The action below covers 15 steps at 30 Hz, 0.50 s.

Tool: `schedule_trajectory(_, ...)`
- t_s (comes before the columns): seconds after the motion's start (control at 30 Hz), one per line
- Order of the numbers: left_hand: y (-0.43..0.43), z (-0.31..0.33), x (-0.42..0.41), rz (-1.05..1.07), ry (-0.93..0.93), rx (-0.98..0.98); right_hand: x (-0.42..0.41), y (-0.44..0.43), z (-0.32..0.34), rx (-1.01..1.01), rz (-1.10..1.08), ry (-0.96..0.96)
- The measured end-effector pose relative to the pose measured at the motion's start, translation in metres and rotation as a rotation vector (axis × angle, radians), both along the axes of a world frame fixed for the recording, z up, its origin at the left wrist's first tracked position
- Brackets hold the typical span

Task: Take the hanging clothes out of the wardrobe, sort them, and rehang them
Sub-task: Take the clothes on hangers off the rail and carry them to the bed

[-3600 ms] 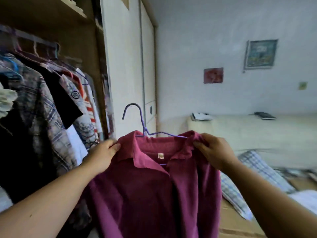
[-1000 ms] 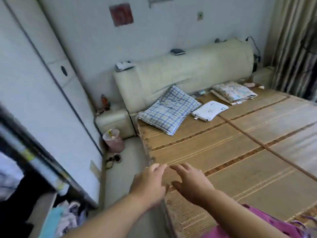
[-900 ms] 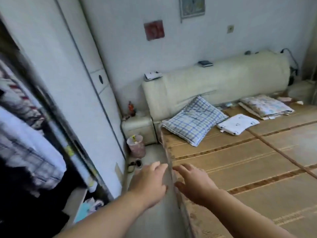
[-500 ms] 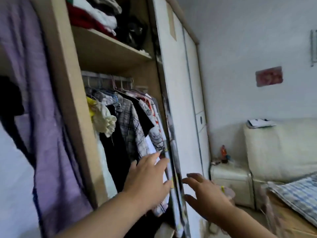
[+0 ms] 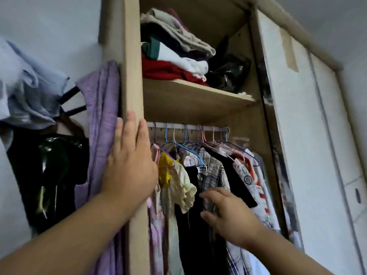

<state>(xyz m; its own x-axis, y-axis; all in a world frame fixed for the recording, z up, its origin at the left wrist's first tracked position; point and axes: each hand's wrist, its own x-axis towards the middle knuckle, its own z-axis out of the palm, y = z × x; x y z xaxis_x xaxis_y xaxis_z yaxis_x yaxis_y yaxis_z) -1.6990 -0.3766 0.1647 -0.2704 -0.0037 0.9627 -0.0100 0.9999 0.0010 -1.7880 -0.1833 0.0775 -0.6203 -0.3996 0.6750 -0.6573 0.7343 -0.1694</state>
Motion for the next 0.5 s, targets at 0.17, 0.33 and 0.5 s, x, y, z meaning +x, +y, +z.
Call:
schedule_trajectory(0.17, 0.005, 0.010, -0.014, 0.078, 0.121, 0.033, -0.053, -0.015, 0.059, -0.088, 0.091, 0.049)
schedule_trajectory(0.33, 0.006, 0.007, -0.020, 0.178, 0.215, -0.015, -0.098, -0.034, 0.107, -0.112, 0.106, 0.109)
schedule_trajectory(0.5, 0.005, 0.006, -0.022, 0.266, 0.201, -0.010, -0.130, -0.051, 0.136, -0.018, 0.002, 0.124)
